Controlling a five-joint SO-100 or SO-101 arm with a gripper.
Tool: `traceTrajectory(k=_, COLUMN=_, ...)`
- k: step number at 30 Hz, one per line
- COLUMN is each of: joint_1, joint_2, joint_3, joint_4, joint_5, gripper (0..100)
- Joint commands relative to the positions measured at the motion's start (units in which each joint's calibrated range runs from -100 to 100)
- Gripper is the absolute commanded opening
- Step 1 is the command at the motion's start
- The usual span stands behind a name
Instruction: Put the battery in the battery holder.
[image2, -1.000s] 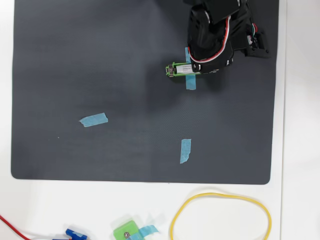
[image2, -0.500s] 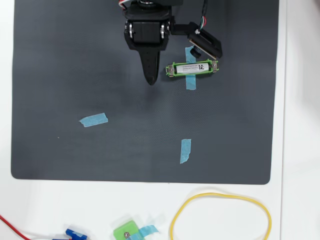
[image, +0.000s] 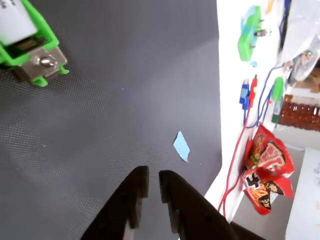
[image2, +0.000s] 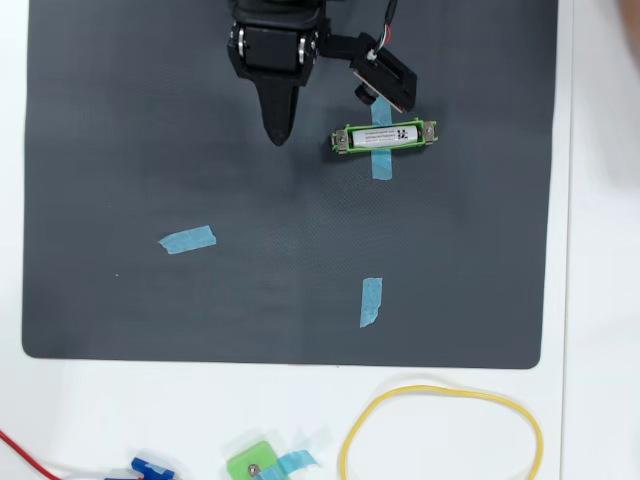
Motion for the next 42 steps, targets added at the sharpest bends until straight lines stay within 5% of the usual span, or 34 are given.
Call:
traceTrajectory(k=1, joint_1=1.93, joint_2=-0.51, joint_3=0.27, joint_4=2.92, joint_5=-0.19, gripper=0)
traceTrajectory(k=9, joint_1=1.10, joint_2=-0.51, joint_3=0.27, joint_4=3.62, joint_5=0.70, gripper=0)
traceTrajectory(k=12, joint_1=0.89, joint_2=-0.51, joint_3=0.27, joint_4=3.18, joint_5=5.96, gripper=0)
traceTrajectory(k=42, joint_1=0.99, joint_2=-0.42, joint_3=0.27, joint_4=3.09, joint_5=5.86, gripper=0)
